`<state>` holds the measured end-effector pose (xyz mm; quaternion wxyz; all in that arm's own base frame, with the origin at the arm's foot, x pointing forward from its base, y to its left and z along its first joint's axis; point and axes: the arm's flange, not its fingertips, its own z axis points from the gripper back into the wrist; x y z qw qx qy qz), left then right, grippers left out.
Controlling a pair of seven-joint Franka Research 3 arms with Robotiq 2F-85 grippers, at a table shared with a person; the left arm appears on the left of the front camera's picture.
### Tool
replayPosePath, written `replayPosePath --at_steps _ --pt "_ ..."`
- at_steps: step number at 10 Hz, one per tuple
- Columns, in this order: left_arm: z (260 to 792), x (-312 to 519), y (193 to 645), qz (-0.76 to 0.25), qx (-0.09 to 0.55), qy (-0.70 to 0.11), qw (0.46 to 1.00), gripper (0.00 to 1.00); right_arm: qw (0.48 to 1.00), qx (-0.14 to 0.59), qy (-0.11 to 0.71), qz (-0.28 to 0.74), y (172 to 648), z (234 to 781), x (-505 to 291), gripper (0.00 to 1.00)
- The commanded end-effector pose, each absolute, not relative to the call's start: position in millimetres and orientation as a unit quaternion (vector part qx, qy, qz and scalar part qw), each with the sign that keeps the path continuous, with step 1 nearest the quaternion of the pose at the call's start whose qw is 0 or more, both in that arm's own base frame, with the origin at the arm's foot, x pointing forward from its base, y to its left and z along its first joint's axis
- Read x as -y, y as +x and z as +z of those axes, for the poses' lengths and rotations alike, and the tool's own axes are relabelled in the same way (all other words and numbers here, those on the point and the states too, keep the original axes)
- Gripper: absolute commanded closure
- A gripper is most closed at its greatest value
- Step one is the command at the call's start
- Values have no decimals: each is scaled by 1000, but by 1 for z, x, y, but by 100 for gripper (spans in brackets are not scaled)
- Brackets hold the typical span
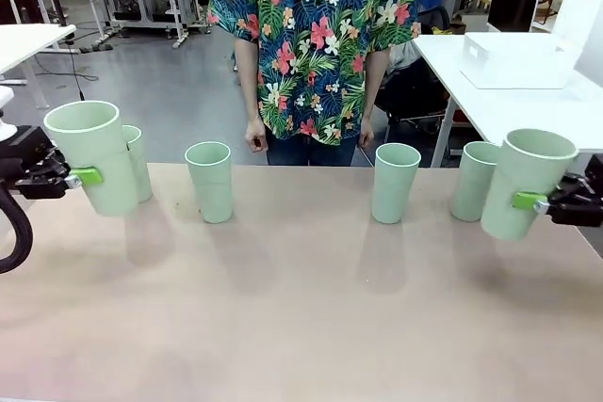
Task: Stack the cups and store them in the basket.
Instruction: Pick up two Reusable plastic cups , one in each hand.
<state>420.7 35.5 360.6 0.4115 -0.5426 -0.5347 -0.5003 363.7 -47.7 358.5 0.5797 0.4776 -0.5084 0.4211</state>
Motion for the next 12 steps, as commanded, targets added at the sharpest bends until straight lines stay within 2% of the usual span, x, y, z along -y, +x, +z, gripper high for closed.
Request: replayPosePath --at_steps 1,3,12 --pt "380 -20 414 -477 539 -533 445 14 602 503 467 408 368 384 16 13" --pt "392 -15 411 -461 541 -528 466 14 605 495 468 412 373 399 -4 13" --pt "383 3 404 -460 539 -532 463 14 609 457 487 428 378 398 -18 13"
